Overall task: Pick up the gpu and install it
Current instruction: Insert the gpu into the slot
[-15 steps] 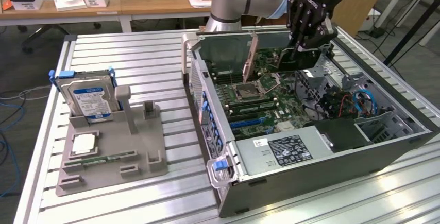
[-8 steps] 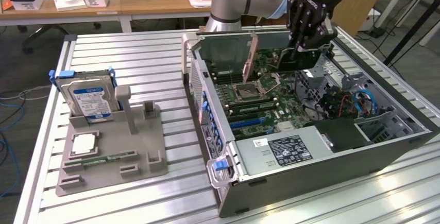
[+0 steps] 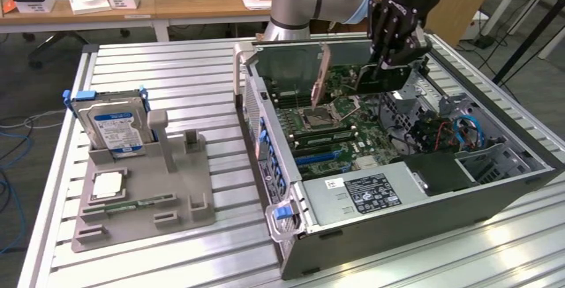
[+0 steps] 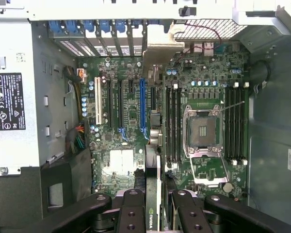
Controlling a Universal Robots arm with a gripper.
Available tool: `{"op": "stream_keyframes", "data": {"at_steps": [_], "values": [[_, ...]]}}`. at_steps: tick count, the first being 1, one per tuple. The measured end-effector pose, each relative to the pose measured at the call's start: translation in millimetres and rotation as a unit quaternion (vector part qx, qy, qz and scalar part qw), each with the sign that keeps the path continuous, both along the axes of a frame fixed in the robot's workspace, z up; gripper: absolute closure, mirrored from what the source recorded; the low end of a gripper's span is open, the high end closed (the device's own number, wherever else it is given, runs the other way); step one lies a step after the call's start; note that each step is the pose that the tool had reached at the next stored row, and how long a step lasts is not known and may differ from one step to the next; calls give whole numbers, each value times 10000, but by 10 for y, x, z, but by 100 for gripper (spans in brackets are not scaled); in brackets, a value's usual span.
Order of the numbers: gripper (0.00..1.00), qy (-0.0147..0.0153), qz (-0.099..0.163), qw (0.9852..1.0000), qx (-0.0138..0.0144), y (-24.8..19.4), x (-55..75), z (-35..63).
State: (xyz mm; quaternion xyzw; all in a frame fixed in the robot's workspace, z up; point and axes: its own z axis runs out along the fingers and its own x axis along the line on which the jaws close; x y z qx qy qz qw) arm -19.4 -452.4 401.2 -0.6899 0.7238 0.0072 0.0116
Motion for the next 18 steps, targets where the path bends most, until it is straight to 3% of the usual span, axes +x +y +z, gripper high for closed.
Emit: {"op": "stream_keyframes", "data": {"at_steps": [18], "values": [[74, 0, 18, 10000, -1, -59, -13, -114]]}}
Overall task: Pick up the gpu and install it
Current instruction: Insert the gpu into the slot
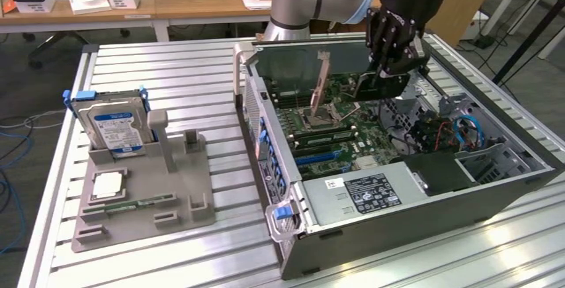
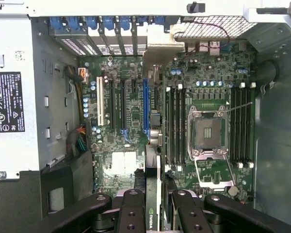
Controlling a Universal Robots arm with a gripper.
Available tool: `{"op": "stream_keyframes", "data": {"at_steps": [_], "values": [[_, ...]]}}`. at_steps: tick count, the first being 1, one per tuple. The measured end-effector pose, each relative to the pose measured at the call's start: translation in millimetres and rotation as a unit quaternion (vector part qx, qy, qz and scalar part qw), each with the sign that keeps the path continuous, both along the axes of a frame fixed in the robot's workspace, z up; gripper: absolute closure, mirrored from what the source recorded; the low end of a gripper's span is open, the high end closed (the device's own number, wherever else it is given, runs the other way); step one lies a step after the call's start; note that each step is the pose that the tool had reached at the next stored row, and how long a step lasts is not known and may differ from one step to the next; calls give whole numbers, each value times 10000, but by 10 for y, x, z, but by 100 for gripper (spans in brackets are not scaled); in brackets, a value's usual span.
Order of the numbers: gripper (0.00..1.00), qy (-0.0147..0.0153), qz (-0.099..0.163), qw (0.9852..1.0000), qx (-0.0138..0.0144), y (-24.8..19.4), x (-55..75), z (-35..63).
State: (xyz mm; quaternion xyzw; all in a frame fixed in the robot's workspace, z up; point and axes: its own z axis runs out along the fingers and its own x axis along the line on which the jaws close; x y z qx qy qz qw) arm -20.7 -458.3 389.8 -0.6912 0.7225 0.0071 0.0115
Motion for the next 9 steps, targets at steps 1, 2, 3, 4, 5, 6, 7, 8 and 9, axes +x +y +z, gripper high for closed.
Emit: {"op": "stream_keyframes", "data": {"at_steps": [1, 2, 3, 4, 5, 6, 7, 8, 9], "values": [[74, 0, 4, 10000, 1, -6, -1, -7], [74, 0, 8, 10000, 1, -12, -2, -13], [74, -1, 10, 10000, 2, -16, -3, -22], [74, 0, 13, 10000, 2, -20, -4, -32], [74, 0, 15, 10000, 1, -24, -6, -40], [74, 0, 17, 10000, 1, -28, -7, -49], [74, 0, 19, 10000, 1, -32, -8, -60], [74, 0, 21, 10000, 2, -35, -9, -72], [74, 0, 23, 10000, 1, -39, -10, -82]]}}
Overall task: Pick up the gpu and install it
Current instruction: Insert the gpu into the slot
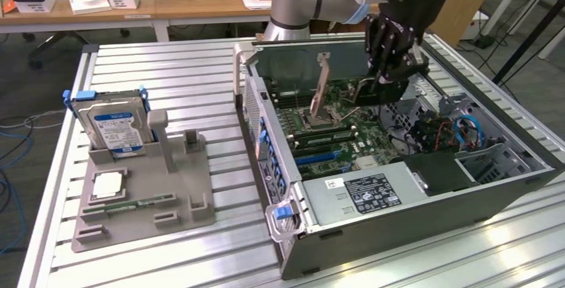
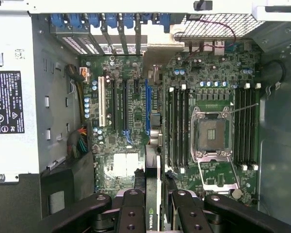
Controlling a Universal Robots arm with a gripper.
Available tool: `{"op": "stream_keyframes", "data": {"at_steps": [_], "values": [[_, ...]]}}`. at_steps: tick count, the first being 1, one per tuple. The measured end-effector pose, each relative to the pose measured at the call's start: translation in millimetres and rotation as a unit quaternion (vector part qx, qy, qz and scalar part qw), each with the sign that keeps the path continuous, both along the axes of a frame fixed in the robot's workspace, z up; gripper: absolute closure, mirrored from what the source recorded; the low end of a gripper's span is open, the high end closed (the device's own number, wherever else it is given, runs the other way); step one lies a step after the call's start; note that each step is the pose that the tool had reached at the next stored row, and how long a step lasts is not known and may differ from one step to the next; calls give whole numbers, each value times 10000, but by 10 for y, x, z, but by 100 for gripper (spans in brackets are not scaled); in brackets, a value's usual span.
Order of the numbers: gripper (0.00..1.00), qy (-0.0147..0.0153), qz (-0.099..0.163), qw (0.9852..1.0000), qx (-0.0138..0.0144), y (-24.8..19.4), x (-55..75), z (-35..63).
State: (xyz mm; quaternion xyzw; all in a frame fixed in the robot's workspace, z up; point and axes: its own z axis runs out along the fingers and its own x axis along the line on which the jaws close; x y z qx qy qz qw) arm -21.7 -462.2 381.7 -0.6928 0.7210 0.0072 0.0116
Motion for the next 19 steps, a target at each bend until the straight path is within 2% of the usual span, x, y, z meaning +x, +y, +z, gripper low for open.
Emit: {"op": "stream_keyframes", "data": {"at_steps": [19], "values": [[74, 0, 19, 10000, 0, -49, -18, -187]]}}
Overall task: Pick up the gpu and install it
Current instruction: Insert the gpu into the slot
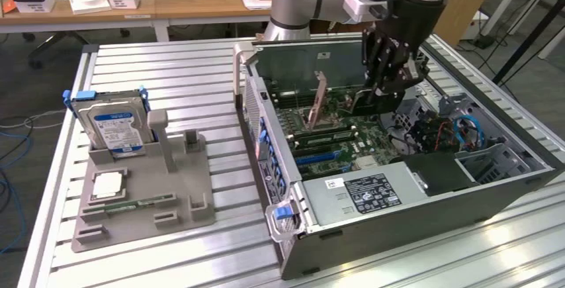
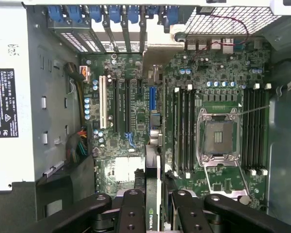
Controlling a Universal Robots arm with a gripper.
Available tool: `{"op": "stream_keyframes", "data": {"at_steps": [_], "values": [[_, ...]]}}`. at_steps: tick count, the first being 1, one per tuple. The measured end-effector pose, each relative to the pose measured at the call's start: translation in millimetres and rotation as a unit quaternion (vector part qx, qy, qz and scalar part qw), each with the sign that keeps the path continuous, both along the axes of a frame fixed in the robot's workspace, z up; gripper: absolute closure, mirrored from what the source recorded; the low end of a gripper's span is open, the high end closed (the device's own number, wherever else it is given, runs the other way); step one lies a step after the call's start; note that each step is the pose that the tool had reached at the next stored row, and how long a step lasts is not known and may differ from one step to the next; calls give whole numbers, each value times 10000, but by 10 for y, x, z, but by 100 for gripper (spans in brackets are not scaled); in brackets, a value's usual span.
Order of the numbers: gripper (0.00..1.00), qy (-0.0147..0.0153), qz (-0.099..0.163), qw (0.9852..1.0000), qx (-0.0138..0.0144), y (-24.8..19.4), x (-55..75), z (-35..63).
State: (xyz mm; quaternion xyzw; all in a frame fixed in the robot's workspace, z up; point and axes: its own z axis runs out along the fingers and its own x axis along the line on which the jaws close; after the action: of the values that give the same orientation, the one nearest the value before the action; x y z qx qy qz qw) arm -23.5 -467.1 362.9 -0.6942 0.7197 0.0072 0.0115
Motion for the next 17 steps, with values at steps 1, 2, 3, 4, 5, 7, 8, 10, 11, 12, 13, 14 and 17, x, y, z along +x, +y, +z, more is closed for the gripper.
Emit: {"op": "stream_keyframes", "data": {"at_steps": [1, 2, 3, 4, 5, 7, 8, 10, 11, 12, 13, 14, 17], "values": [[74, 0, 0, 10000, 0, -2, -4, -9], [74, 0, 1, 10000, 0, -5, -7, -18], [74, 0, 1, 10000, 0, -7, -11, -29], [74, 0, 1, 10000, 0, -9, -17, -43], [74, 0, 2, 10000, 0, -11, -22, -57], [74, 0, 2, 10000, 0, -13, -35, -89], [74, 0, 2, 10000, 0, -13, -44, -107], [74, 0, 2, 10000, 0, -13, -58, -144], [74, 0, 2, 10000, 0, -12, -62, -162], [74, 0, 2, 10000, 0, -12, -67, -180], [74, 0, 2, 10000, 0, -12, -71, -197], [74, 0, 2, 10000, 0, -12, -74, -215], [74, 0, 2, 10000, 0, -13, -87, -265]]}}
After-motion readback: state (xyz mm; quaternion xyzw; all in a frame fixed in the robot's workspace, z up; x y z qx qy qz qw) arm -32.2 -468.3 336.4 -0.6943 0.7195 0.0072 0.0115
